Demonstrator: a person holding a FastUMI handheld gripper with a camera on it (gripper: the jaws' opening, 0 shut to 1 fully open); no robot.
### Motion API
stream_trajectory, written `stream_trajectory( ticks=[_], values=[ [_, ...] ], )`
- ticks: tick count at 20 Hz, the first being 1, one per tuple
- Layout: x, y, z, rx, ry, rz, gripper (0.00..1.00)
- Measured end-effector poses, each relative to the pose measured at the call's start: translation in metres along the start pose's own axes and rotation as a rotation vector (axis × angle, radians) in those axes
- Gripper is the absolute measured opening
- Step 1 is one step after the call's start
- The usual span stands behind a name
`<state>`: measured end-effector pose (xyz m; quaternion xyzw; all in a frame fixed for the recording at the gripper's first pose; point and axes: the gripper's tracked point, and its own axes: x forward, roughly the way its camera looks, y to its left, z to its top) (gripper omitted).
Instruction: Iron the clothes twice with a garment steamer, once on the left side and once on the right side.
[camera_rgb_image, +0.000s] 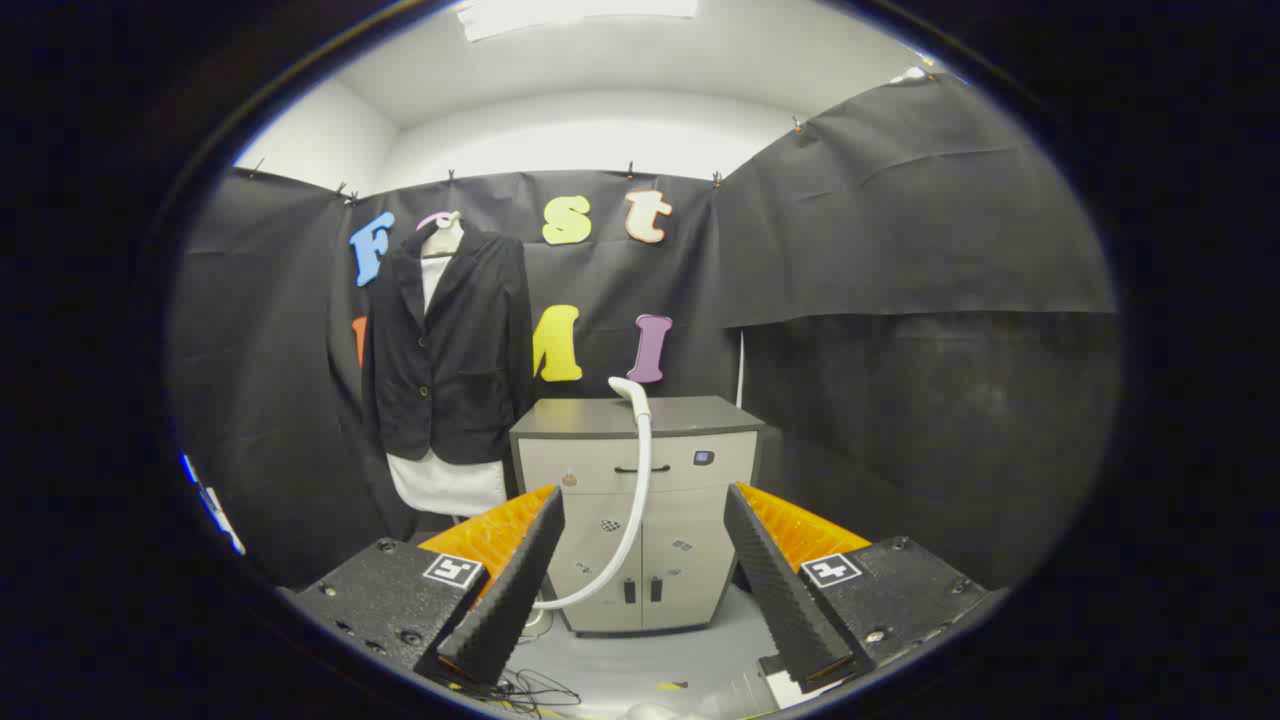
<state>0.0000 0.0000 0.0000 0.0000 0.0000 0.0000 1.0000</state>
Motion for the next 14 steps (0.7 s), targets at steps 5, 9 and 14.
stream_trajectory(
  ticks=[5,9,14],
  values=[
    [0.0038,-0.0001,0.0005,0.009,0.002,-0.013,1.0],
    [0.0033,-0.003,0.0021,0.007,-0.001,-0.033,1.0],
    [0.0049,-0.0056,0.0006,0.027,0.004,-0.05,1.0]
  ],
)
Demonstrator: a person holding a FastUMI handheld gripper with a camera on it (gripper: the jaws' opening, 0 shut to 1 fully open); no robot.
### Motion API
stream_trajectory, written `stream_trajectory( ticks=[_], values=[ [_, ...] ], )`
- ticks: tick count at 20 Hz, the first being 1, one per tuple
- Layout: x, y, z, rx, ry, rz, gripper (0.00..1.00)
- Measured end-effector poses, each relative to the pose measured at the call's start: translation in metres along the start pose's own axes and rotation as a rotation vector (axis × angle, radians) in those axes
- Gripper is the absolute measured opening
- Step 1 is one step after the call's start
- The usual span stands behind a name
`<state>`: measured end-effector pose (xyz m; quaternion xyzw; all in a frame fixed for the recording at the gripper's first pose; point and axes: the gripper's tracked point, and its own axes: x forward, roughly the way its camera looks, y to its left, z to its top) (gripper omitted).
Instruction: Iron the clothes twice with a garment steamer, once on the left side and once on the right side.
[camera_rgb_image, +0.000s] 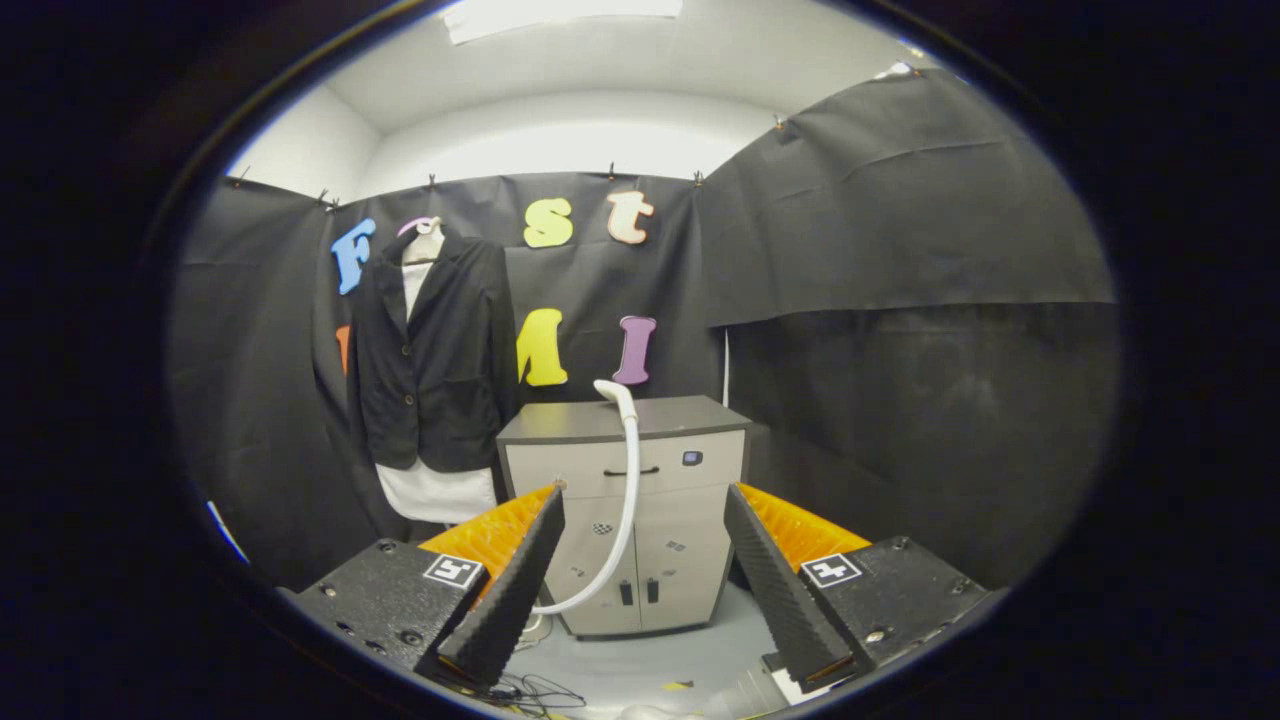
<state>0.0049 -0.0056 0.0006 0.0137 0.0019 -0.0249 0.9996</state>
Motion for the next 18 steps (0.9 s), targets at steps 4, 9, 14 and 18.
stream_trajectory(
  ticks=[4,9,14,18],
  values=[
    [0.009,0.004,0.009,0.014,-0.008,-0.001,1.0],
    [0.041,0.014,0.027,-0.004,-0.014,0.02,1.0],
    [0.095,0.017,0.062,-0.013,-0.034,0.044,1.0],
    [0.162,0.016,0.092,0.006,-0.041,0.065,1.0]
  ],
)
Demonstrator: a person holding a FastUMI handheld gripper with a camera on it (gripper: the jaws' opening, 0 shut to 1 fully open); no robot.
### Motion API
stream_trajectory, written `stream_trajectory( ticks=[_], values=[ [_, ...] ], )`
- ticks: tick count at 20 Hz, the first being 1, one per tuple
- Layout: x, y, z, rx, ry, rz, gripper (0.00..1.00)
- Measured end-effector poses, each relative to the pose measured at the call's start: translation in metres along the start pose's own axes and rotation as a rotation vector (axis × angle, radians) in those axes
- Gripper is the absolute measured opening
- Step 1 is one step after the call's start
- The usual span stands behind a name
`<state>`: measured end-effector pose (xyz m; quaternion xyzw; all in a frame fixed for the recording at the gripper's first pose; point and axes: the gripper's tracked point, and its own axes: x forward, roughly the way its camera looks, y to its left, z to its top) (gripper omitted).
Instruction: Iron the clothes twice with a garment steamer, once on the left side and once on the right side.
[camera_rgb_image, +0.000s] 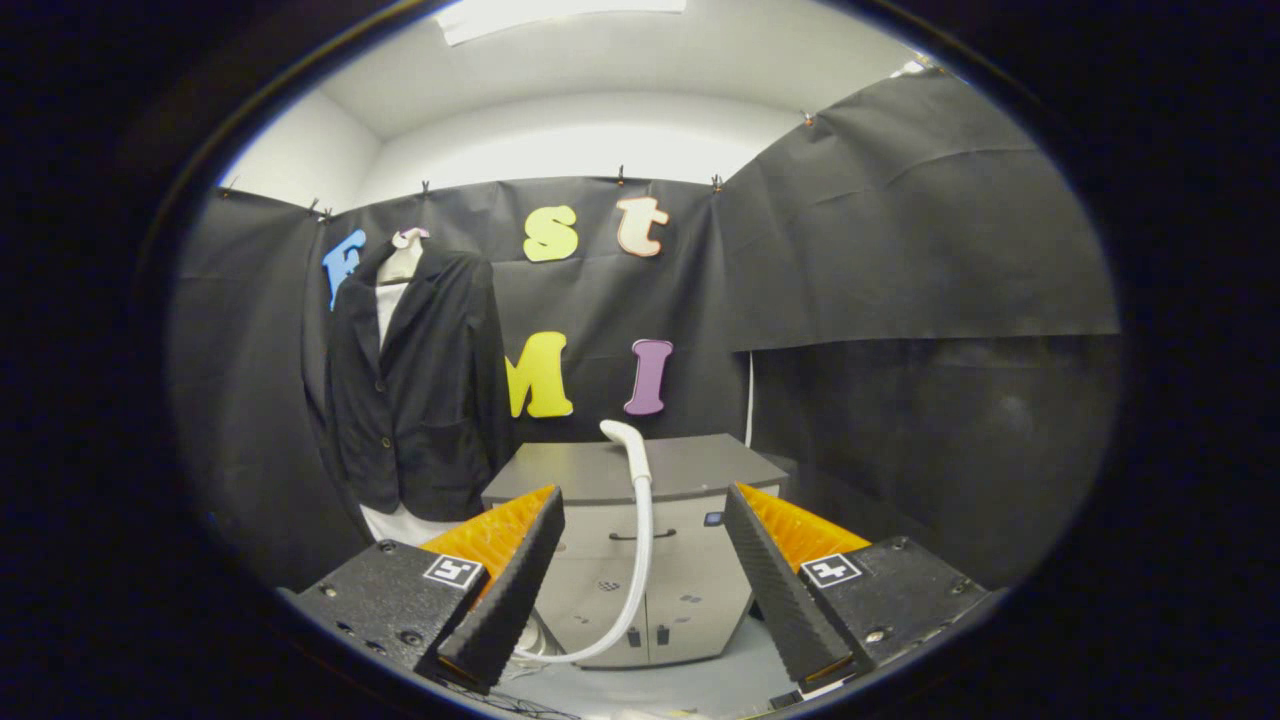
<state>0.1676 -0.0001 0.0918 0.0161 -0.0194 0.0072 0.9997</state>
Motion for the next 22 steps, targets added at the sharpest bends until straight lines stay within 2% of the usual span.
stream_trajectory(
  ticks=[7,10,16,22],
  values=[
    [0.157,-0.01,0.04,0.027,0.031,0.074,1.0],
    [0.225,-0.016,0.043,0.004,0.07,0.076,1.0],
    [0.346,-0.014,0.012,0.014,0.228,0.131,1.0],
    [0.433,-0.02,-0.027,0.067,0.394,0.167,1.0]
  ],
)
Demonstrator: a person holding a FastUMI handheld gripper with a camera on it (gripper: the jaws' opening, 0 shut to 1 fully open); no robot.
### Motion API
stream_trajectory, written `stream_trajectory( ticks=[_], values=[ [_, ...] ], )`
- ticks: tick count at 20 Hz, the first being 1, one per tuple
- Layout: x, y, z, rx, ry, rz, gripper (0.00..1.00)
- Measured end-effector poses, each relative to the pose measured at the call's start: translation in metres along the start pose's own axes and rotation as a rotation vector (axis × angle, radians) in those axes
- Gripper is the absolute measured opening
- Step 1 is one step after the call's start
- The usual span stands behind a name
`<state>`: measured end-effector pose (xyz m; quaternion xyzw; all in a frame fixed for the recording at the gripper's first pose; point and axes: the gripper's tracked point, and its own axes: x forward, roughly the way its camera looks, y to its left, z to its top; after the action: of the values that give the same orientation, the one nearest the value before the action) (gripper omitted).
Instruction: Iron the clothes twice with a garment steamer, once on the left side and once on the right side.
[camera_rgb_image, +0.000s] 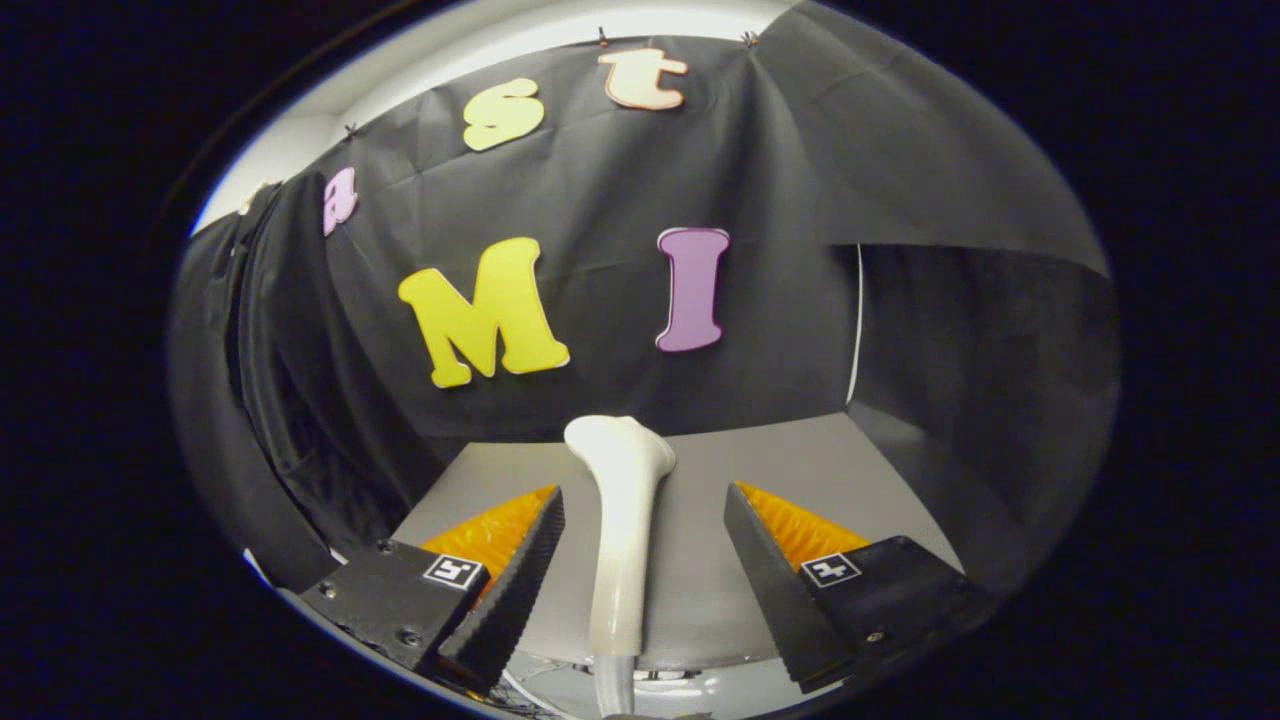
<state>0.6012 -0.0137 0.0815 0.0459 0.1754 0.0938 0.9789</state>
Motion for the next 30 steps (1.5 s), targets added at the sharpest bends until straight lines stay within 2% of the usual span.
stream_trajectory(
  ticks=[4,7,13,15,17,23,30],
  values=[
    [0.047,-0.004,-0.013,0.031,0.137,0.039,1.0],
    [0.062,0.004,-0.031,0.066,0.238,0.088,0.99],
    [0.074,0.018,-0.051,0.149,0.378,0.187,0.84],
    [0.074,0.024,-0.053,0.17,0.391,0.192,0.78],
    [0.08,0.027,-0.053,0.192,0.397,0.162,0.61],
    [0.082,0.027,-0.052,0.195,0.381,0.153,0.42],
    [0.066,0.03,-0.038,0.15,0.308,0.16,0.36]
  ],
)
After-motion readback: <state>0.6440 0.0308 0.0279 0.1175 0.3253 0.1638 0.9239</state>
